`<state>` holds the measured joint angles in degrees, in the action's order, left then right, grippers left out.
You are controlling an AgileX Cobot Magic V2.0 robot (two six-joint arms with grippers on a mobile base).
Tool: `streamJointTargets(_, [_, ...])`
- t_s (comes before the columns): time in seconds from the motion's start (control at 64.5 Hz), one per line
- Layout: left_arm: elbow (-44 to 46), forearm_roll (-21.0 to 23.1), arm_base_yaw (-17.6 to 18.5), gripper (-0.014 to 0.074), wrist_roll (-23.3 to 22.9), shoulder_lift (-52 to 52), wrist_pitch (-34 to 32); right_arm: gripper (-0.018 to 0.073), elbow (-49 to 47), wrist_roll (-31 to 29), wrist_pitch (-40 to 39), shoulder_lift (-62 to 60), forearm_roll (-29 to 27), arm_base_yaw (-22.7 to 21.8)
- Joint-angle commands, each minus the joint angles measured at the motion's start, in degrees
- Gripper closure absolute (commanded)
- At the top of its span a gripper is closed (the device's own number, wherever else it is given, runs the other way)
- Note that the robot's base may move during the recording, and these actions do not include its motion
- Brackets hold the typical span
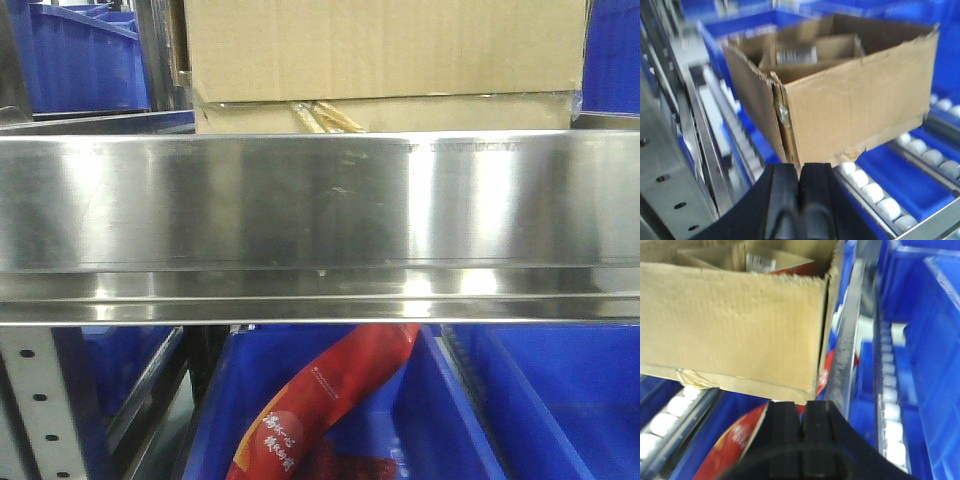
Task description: Stack two boxes on right shelf middle
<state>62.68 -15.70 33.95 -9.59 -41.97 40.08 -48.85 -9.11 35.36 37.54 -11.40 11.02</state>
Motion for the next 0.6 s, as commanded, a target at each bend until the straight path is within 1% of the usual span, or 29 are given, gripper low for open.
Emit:
streamJointTargets(0.0, [-8.0, -0.3, 0.3, 0.0708, -0.1, 5.8, -7.8, 0.0722, 5.4, -0.9, -6.3, -3.4, 0.2, 0.1])
streamJointTargets(0.077, [-15.2, -0.5, 0.3, 0.0708, -0.1, 10.2, -12.9, 0.0722, 9.2, -0.9, -9.7, -5.5, 0.2, 0.1])
streamJointTargets(0.108, [-18.6, -0.8, 0.3, 0.0708, -0.1, 11.9, -16.0, 0.0722, 11.1, -0.9, -11.7, -6.5, 0.3, 0.1])
streamJointTargets(0.202, [-26.1, -0.8, 0.3, 0.0708, -0.1, 14.9, -22.1, 0.0722, 14.4, -0.9, -16.1, -7.7, 0.3, 0.1])
streamJointTargets(0.341, [-33.3, -0.1, 0.3, 0.0708, -0.1, 16.1, -32.7, 0.0721, 16.4, -0.9, -19.1, -7.8, 0.3, 0.1])
streamJointTargets(0.403, [-34.7, 0.0, 0.3, 0.0708, -0.1, 16.1, -34.8, 0.0721, 16.4, -0.9, -19.7, -7.8, 0.3, 0.1])
streamJointTargets(0.589, [-35.0, 0.0, 0.3, 0.0708, -0.1, 16.1, -35.1, 0.0721, 16.4, -0.9, -20.7, -7.8, 0.3, 0.1])
